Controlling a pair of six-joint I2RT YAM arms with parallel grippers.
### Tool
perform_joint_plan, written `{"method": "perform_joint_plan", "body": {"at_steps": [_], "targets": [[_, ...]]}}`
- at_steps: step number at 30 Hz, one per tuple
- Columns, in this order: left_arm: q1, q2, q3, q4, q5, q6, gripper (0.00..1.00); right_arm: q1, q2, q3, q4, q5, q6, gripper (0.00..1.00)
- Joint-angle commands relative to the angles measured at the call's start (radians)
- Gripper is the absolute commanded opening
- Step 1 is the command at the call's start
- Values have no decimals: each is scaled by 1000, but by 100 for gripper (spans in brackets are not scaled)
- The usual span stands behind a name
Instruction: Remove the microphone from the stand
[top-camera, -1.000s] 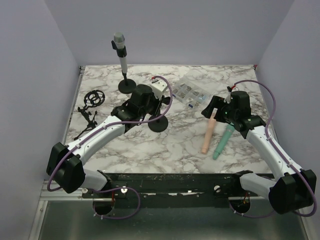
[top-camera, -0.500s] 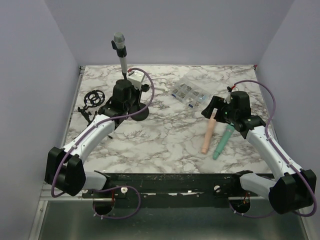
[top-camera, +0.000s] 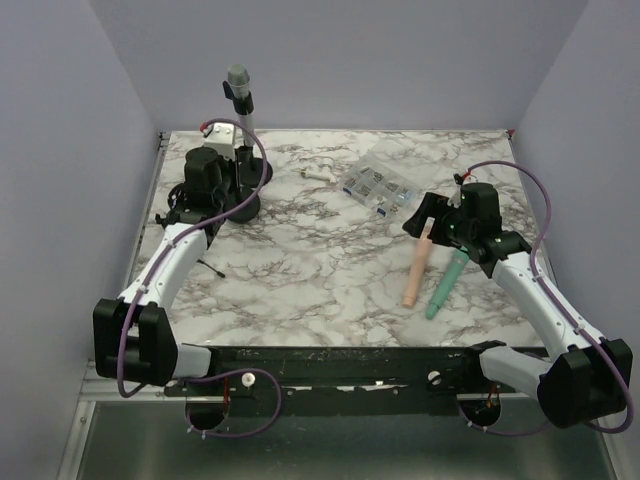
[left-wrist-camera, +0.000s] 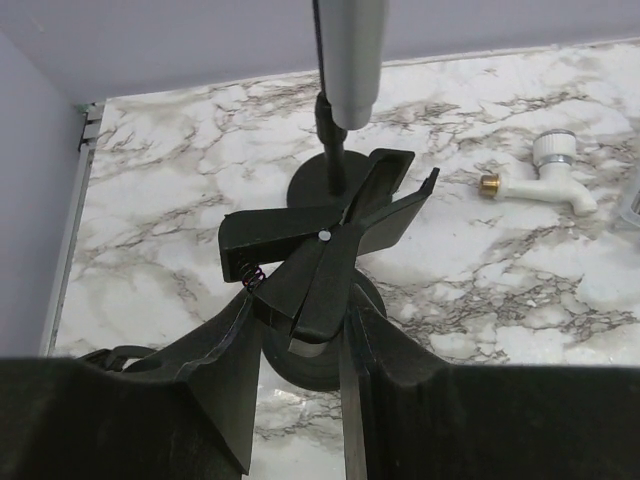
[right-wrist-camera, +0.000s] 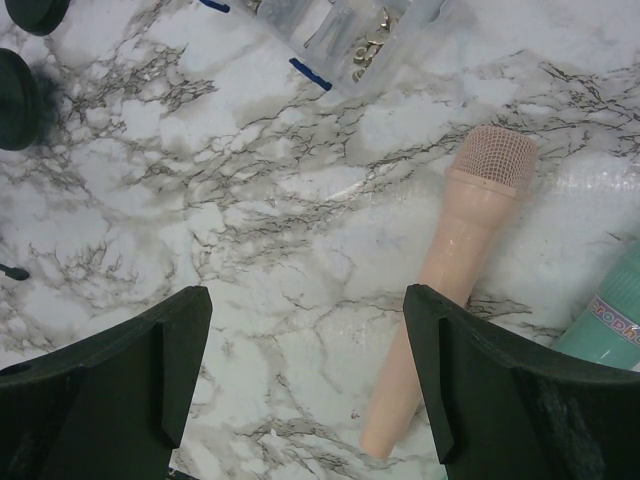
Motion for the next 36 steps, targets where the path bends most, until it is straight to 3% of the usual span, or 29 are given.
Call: {"method": "perform_joint_plan", "body": {"at_steps": [1, 23, 28, 34, 36], "targets": [[63, 13, 59, 98, 26, -42, 0, -3, -11, -13, 12, -7, -13, 86], [204, 193, 230, 20, -26, -152, 1, -3, 6, -5, 0, 1, -17, 86], [209, 207, 245, -2, -16, -169, 22, -3, 11, -1, -4, -9, -15, 86], [211, 180, 235, -1, 50, -189, 64, -3, 8, 3, -7, -10, -14, 86], [211, 158, 218, 26, 74, -200, 72, -3, 8, 5, -8, -13, -15, 86]]}}
